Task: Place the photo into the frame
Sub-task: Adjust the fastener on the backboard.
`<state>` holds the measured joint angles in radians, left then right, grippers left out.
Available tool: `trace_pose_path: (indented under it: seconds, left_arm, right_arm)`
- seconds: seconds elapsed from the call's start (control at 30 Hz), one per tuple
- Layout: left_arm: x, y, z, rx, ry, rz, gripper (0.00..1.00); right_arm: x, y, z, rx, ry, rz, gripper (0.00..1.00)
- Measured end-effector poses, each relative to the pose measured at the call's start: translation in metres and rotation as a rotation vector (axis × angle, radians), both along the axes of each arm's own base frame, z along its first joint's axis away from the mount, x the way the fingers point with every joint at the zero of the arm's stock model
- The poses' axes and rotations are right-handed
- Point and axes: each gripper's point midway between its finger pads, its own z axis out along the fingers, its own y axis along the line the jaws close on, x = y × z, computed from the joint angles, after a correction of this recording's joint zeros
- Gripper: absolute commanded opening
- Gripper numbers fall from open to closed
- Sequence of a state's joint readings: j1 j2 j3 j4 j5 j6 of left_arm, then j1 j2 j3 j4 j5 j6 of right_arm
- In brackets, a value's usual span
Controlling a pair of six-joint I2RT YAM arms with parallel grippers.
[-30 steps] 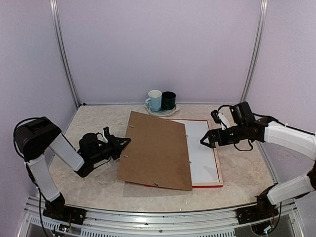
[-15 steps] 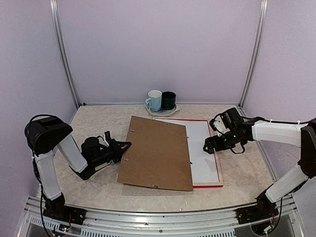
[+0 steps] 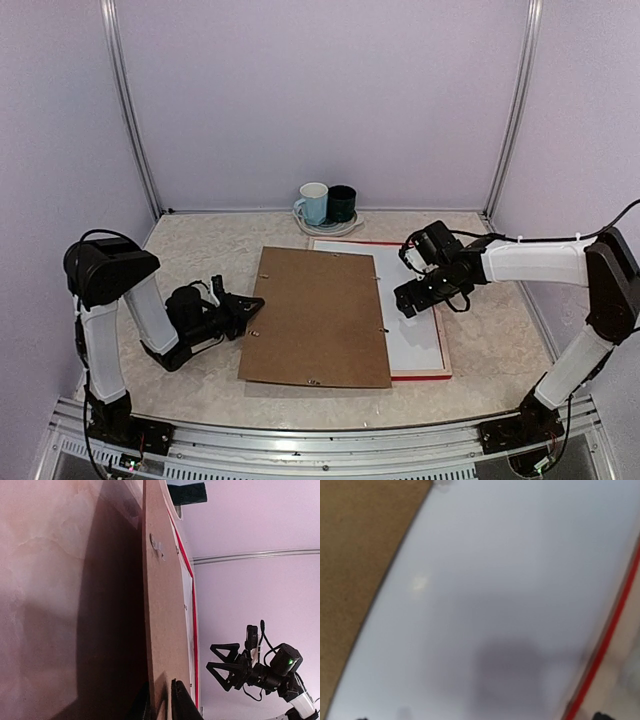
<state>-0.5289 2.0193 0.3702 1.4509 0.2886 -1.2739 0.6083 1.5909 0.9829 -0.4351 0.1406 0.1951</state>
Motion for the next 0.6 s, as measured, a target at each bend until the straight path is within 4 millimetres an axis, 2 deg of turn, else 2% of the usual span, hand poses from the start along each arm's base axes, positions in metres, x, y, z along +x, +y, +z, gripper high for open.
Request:
trace_pose_path:
  seconds: [0.37, 0.6]
  left_arm:
    - [-0.002, 0.002, -0.013, 0.021, 0.01, -0.017, 0.17]
    - [-0.003, 0.003, -0.011, -0.003, -0.012, -0.026, 0.17]
  right_arm:
    - [-0.008, 0.026, -0.019, -0.101, 0.026, 0.108, 0.97]
    - [-0.02, 0.037, -0.026, -0.132, 0.039, 0.169, 0.97]
